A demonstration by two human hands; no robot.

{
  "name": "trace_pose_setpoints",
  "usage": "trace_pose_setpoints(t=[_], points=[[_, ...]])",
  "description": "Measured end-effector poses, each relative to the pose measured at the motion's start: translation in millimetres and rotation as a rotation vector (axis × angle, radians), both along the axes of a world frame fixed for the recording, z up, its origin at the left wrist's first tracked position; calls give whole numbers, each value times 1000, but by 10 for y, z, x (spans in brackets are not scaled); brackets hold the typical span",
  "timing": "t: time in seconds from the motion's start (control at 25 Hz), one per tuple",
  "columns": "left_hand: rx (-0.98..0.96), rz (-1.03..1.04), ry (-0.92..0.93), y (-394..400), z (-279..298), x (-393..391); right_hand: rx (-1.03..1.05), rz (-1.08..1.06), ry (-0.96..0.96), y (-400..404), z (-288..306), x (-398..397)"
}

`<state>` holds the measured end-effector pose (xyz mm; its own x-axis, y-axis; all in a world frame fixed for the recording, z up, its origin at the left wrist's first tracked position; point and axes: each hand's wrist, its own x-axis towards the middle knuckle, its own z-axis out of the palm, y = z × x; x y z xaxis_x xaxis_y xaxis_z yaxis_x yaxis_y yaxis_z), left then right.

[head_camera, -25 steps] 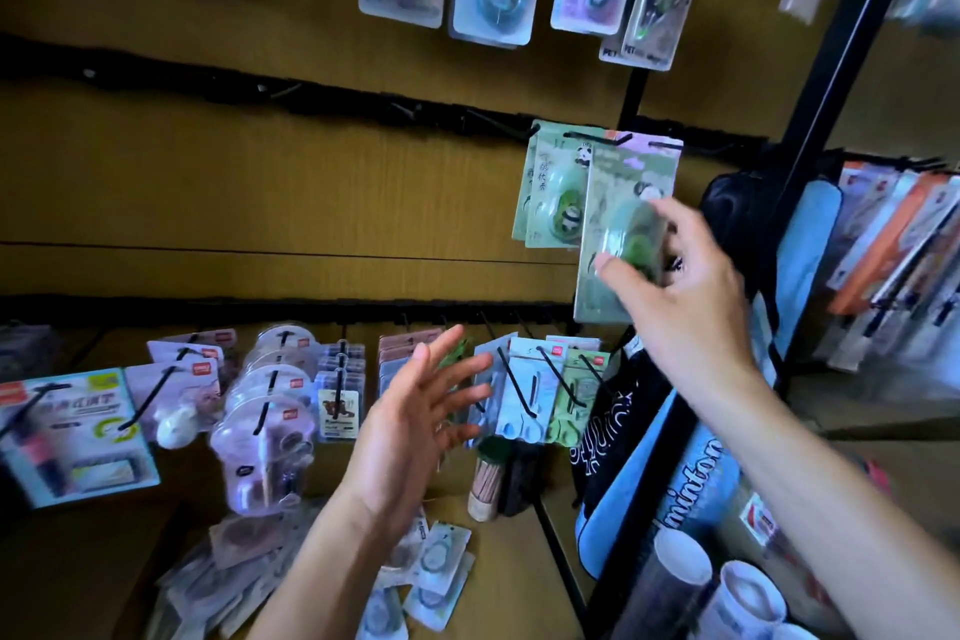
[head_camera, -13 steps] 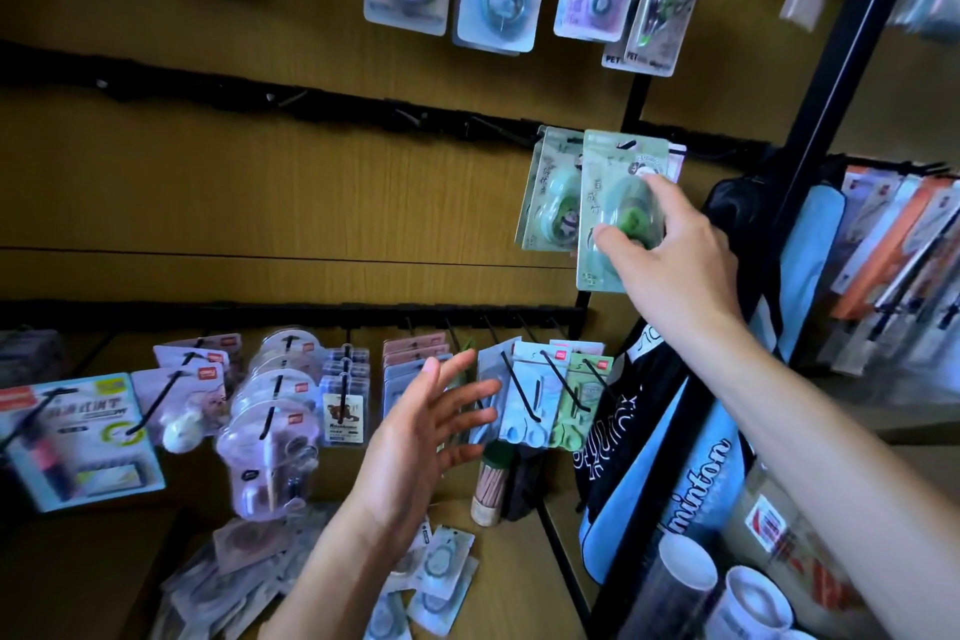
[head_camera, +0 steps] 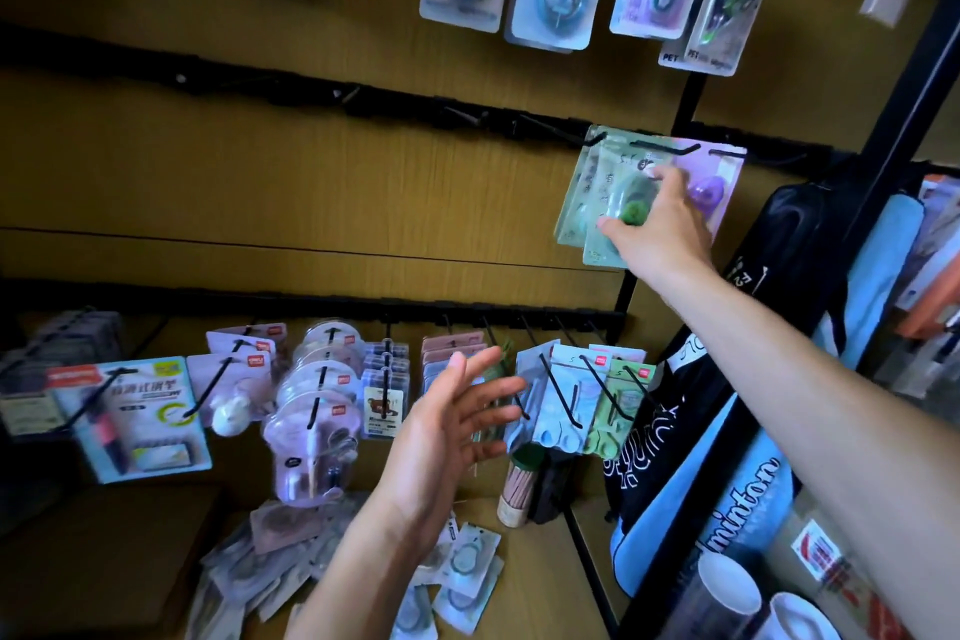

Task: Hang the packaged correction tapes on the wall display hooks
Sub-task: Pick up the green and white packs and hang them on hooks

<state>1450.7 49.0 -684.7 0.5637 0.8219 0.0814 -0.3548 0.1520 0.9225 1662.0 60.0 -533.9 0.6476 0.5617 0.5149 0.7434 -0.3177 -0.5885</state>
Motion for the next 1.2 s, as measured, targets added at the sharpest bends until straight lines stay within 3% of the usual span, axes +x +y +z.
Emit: trace_pose_setpoints(t=[0.24,0.36,0.48,0.56,0.64,0.76,0.8,0.84,0.96,1.08,1.2], points=[[-35,71,-27,91,-12,-111,105,-6,77,220,-171,22],[-60,129,-25,110,-37,-187,288,-55,96,83,-458,-182],[-138,193,-16,128,-208,-153,474,96,152,-229,-1088,-601],[-229,205,51,41,-486,-30,427,200,238,-474,-1816,-894],[-294,201,196,-104,-882,108,320,178,478,-606,-2656,-1054],[-338,181,448,-240,-1534,124,11,-70,1307,-638,-3684,-981],[-357,179,514,-239,-1725,77,-105,-109,1524,-645,-3955,-910],[-389,198,564,-219,-1889,19,-200,-118,1620,-661,-4214,-845],[-465,285,630,-16,-2297,-63,-397,-229,1495,-511,-4821,-677],[-467,310,638,233,-2660,65,-418,-293,1427,-135,-5248,-487],[-409,311,690,387,-3039,162,-503,-298,1209,229,-5502,-329]])
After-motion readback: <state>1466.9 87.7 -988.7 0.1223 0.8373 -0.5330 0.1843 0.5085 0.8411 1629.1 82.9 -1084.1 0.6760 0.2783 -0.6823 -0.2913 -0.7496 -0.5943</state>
